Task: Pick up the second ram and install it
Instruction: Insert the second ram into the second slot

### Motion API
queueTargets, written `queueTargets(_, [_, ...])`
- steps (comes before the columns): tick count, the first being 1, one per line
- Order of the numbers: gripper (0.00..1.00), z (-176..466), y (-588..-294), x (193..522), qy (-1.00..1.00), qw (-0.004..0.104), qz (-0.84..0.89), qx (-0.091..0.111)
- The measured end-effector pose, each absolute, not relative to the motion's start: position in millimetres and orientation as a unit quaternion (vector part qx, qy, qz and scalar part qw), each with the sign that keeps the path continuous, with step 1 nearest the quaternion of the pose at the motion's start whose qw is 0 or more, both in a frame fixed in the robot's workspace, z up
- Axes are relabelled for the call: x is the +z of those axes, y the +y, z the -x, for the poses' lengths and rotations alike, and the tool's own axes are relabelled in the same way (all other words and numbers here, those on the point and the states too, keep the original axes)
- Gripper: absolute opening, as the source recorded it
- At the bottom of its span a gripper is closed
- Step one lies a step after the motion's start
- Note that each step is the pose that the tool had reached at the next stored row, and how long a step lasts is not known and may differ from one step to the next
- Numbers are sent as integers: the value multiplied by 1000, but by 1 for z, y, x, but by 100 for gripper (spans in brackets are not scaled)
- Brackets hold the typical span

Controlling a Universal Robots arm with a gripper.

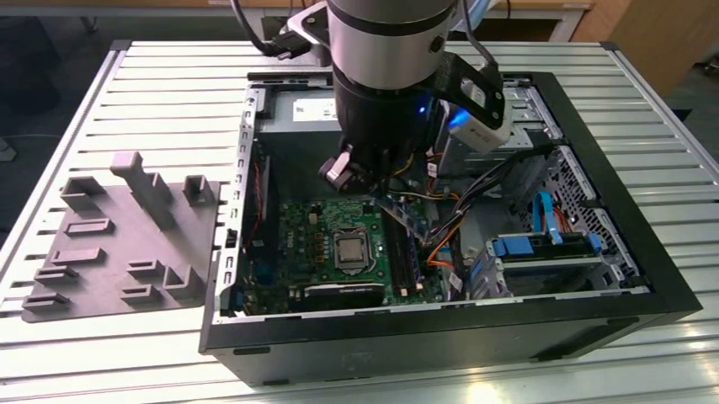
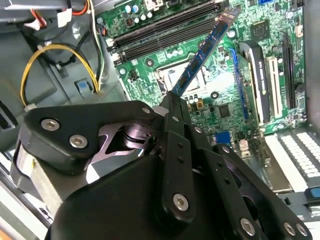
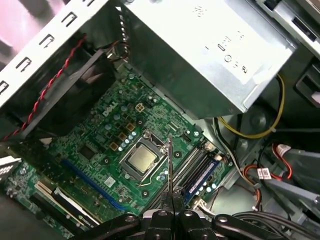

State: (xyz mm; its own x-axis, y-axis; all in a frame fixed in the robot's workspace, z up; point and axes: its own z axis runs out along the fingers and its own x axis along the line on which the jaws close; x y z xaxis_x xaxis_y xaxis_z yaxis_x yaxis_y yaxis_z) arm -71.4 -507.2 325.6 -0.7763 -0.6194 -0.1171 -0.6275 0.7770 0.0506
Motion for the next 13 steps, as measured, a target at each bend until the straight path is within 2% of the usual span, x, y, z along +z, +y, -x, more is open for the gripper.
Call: queueTargets(13, [12,71,-507,325,966,50,251,39])
